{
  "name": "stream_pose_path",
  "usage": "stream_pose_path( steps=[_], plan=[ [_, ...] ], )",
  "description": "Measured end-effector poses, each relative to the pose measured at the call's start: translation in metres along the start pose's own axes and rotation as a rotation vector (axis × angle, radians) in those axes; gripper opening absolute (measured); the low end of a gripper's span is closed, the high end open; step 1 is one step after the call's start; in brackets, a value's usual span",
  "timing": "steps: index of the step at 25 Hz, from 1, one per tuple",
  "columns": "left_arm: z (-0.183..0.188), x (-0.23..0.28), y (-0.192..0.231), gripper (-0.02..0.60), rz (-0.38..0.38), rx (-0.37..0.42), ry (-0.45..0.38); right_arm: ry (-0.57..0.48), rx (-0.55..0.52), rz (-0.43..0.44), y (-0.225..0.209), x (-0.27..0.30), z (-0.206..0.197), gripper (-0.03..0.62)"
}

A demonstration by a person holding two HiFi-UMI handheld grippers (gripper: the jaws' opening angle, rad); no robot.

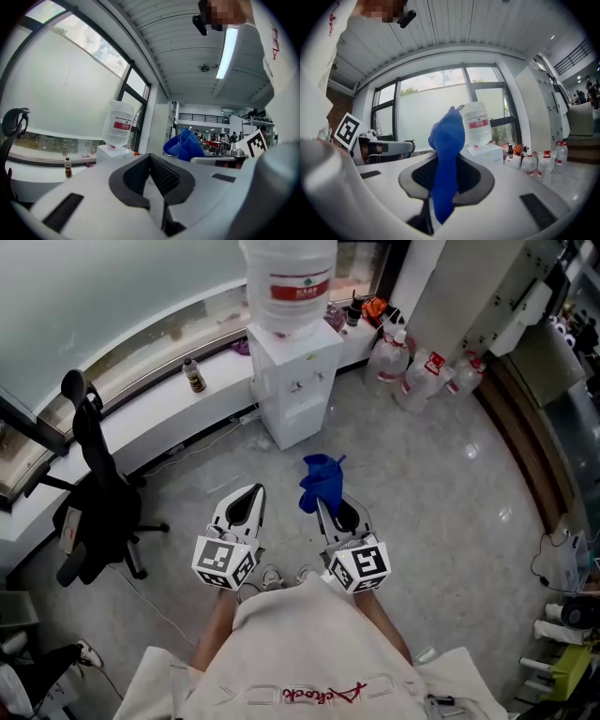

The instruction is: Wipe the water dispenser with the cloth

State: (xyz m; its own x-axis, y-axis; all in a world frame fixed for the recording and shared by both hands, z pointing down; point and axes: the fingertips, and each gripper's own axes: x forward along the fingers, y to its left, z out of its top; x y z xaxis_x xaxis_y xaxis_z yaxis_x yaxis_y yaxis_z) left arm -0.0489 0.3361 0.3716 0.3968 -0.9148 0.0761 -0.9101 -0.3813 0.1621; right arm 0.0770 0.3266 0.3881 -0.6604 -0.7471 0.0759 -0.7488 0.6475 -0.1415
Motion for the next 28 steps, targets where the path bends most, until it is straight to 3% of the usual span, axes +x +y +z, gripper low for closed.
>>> stream_pose_path(
  steps=[8,20,28],
  plan=[
    [-0.007,0.004,-0.008,0.009,0.046,0.026,0.030,0.010,0.016,0.007,-0.011,-0.014,-0.006,0.089],
    [-0.026,0.045,-0.042,0.009,0.067,0.005,0.046,0.020,0.038,0.052,-0.068,-0.027,-0.013,0.089],
    [-0.031,0.079,-0.025,0.009,0.074,-0.017,0.043,0.013,0.024,0.056,-0.094,0.002,-0.013,0.089]
  ],
)
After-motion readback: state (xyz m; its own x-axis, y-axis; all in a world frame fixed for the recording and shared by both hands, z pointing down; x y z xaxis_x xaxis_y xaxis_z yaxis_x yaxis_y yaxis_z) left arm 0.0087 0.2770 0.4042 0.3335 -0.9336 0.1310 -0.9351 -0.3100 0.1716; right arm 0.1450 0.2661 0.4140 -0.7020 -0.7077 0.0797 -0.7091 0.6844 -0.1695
